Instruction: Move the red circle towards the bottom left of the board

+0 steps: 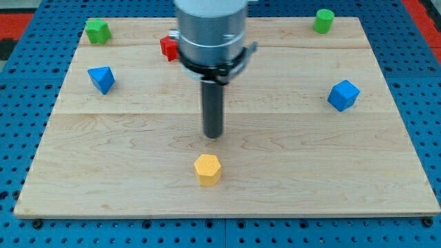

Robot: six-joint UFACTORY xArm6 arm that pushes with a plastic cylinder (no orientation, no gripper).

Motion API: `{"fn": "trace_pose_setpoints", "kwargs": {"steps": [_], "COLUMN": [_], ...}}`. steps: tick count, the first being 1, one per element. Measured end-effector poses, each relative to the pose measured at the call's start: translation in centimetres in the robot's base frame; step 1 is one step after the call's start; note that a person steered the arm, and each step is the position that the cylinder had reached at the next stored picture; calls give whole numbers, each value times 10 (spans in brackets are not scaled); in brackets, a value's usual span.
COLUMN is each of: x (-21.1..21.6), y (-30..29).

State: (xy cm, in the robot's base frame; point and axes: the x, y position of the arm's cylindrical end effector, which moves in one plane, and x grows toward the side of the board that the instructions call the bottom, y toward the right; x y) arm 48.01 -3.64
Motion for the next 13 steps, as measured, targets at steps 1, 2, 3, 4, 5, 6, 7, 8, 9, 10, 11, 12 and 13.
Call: {"fn": "trace_pose_setpoints", "kwargs": {"steps": [1, 2, 3, 4, 5, 6, 7, 8, 9, 10, 11, 12, 13], "x": [-18, -78, -134, -160, -210, -203, -183, -180, -184, -178, -133, -70, -105], "y": [-71, -95, -96, -165, -107, -38, 32, 48, 20, 90, 135, 153, 112]}}
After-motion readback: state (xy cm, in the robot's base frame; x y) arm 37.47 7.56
